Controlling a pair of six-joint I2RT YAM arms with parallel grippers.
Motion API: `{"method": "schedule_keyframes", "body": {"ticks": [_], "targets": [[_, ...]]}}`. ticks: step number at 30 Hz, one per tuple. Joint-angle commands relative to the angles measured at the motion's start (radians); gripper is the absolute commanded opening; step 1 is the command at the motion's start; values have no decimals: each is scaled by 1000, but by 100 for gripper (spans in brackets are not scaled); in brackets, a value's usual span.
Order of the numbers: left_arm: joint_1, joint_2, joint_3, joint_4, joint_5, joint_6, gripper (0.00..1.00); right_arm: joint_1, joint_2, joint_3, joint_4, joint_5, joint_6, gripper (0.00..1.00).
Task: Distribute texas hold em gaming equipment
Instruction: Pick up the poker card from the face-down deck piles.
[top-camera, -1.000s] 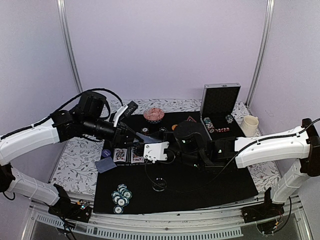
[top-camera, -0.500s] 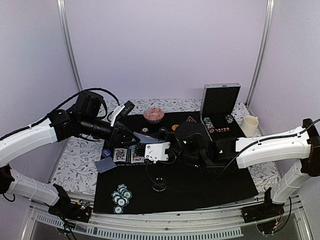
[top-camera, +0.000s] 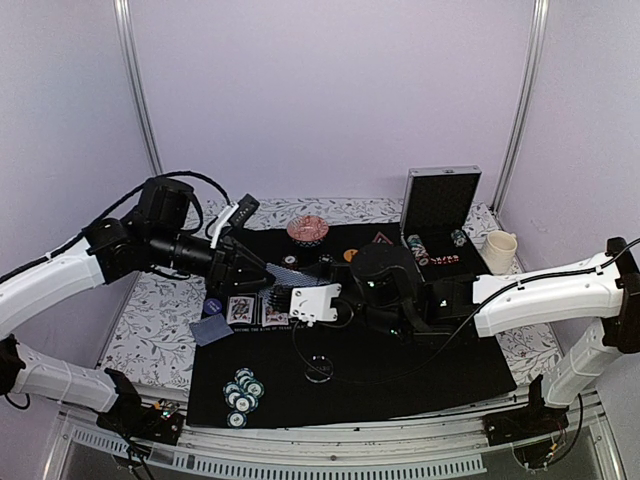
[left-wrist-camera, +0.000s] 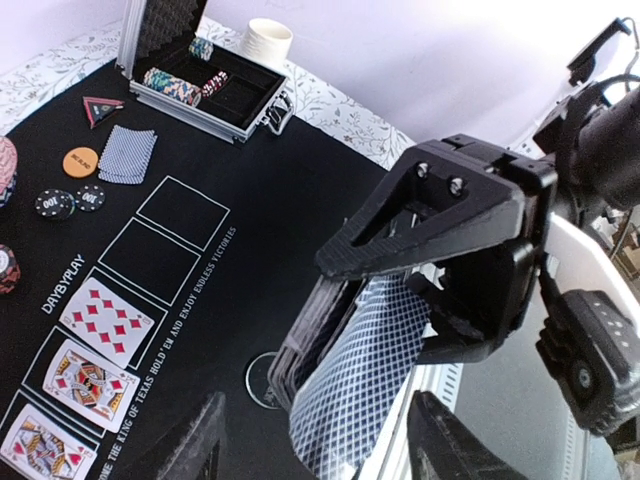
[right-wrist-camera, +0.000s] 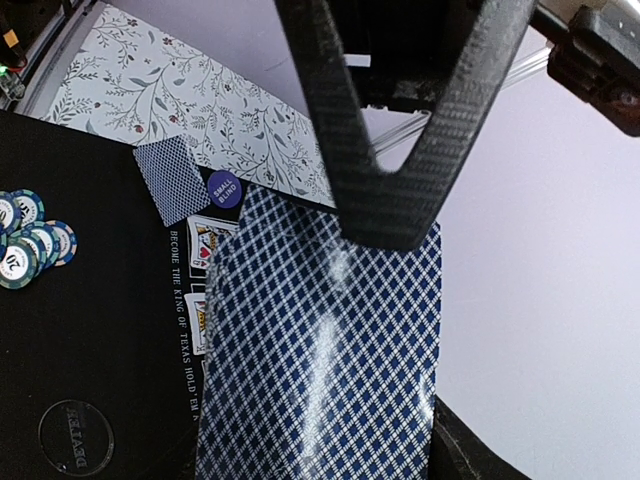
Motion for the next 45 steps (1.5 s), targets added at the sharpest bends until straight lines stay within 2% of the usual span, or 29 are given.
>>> {"method": "schedule_keyframes", "body": {"ticks": [1,6,11,16,24,29,45], "targets": [[32,-46,-6,-12,-6,5,59,-3,-39,-12,15,14,16,59],[37,-9,-13,-38,5,-3,36,-3,-40,-11,15,13,17,59],[37,0,-13,-37,38,-3,30,-4,-43,-13,12,13,17,58],[36,9,-23,-38,60,4,28,-4,-44,-16,12,13,18,58],[36,7,-23,-43,87,9,15,-5,-47,-14,12,14,15,58],[36,4,-18,-43,90,11,0,-4,-48,-15,12,18,15,58],[38,-33,6,-6,98,-3,0,-36,-92,-83,19,9,65,58]]}}
